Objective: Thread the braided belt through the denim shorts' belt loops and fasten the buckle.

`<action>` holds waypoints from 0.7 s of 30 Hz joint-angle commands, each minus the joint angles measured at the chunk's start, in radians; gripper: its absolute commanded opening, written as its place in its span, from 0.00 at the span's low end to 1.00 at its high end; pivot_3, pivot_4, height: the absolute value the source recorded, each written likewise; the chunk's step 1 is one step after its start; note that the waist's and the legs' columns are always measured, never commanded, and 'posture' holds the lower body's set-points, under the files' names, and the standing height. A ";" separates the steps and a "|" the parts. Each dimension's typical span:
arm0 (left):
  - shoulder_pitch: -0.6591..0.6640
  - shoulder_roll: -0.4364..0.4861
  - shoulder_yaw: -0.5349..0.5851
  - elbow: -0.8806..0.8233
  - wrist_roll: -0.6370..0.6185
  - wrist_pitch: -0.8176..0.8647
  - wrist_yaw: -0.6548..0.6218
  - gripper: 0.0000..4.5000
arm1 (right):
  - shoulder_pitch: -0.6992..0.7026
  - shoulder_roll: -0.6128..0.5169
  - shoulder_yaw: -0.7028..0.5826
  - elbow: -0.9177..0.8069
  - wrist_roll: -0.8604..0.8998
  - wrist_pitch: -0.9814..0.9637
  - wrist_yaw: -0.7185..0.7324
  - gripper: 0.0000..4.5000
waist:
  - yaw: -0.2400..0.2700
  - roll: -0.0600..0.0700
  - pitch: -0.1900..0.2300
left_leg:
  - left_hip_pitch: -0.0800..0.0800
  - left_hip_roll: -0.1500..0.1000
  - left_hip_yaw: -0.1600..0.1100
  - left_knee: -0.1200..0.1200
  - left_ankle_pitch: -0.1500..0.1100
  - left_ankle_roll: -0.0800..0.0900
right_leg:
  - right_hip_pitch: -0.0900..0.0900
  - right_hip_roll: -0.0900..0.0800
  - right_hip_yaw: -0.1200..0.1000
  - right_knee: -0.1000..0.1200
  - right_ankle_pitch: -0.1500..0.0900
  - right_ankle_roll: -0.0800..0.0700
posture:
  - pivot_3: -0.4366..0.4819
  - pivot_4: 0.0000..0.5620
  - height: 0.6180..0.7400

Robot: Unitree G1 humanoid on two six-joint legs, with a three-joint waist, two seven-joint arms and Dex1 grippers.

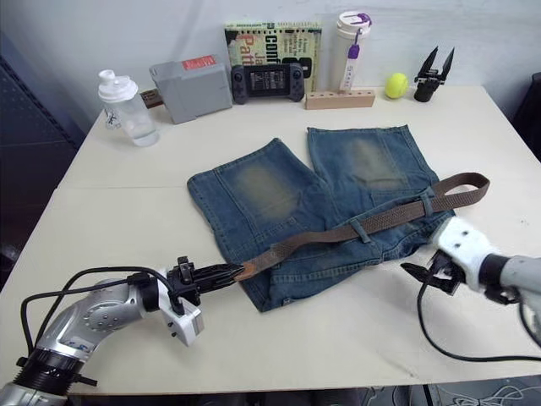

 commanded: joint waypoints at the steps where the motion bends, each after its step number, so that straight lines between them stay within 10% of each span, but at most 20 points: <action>1: -0.005 0.009 0.022 -0.014 -0.030 -0.032 0.023 0.00 | -0.104 -0.002 -0.086 -0.165 0.492 0.409 -0.054 0.99 | -0.002 -0.001 0.000 | 0.000 0.001 0.000 0.000 0.000 0.000 | 0.000 0.000 0.000 0.000 0.000 0.000 | 0.48 0.27 0.92; 9: -0.042 0.014 0.042 -0.010 -0.026 -0.066 0.044 0.00 | -0.191 0.223 0.245 -0.140 1.457 0.477 -0.870 0.99 | 0.004 -0.005 0.002 | -0.007 0.000 -0.004 0.001 -0.001 -0.002 | -0.005 -0.001 -0.002 0.000 -0.001 -0.002 | 0.48 0.27 0.92; 21: -0.081 0.010 0.032 -0.006 -0.037 -0.115 0.046 0.00 | -0.168 0.805 0.415 -0.191 1.504 0.206 -1.438 0.99 | 0.002 -0.004 0.000 | -0.016 -0.001 -0.001 0.004 0.001 -0.002 | -0.013 -0.002 -0.016 0.003 0.001 0.000 | 0.48 0.27 0.92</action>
